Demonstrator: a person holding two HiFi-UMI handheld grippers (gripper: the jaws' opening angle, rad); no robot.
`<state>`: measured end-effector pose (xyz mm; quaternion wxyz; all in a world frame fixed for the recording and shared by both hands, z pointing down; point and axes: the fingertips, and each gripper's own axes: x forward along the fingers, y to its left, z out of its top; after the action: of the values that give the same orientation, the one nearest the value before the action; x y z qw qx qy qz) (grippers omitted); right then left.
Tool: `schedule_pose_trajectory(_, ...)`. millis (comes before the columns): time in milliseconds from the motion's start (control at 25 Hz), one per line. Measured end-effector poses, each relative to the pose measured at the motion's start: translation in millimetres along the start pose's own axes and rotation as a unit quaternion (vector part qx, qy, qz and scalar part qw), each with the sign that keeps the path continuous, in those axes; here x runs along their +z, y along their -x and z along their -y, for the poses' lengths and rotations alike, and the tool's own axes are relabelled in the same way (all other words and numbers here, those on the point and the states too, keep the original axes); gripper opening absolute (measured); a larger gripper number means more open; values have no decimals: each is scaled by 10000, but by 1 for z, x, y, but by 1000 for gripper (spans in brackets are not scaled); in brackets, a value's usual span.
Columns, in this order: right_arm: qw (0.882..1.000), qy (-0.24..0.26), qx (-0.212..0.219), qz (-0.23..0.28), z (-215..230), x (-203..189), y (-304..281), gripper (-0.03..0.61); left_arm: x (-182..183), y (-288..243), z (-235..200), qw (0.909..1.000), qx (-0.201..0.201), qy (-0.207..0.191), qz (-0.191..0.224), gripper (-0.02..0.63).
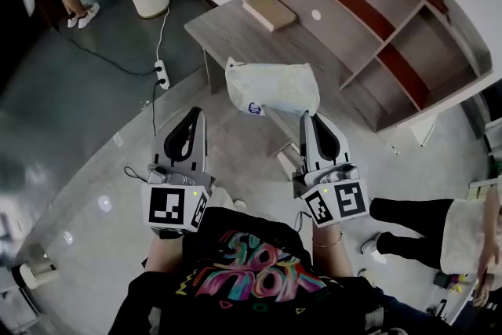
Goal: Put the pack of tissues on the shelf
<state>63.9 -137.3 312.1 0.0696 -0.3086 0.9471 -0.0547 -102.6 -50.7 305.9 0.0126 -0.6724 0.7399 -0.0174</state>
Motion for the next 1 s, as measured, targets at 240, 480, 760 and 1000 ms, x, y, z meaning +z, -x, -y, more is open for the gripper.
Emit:
schedule_pose_trajectory(240,9999,-74,51,-68,5,0,-16,15,3,-10,-12,9999,120,6,-41,32)
schedule_pose_trajectory(480,9999,-75,101,-38,9,-13,-21,15,-12,-15,-13,9999,139,-5,-13,32)
schedule_pose_trajectory(760,9999,-96,91,-82,19,-28,-90,15,-22,-69,-58,9999,103,22,-14,32)
schedule_pose_trajectory(1000,9999,-98,-57,-39,0,-4,-66,15,1,-47,-50,10000,-67,30,15,32)
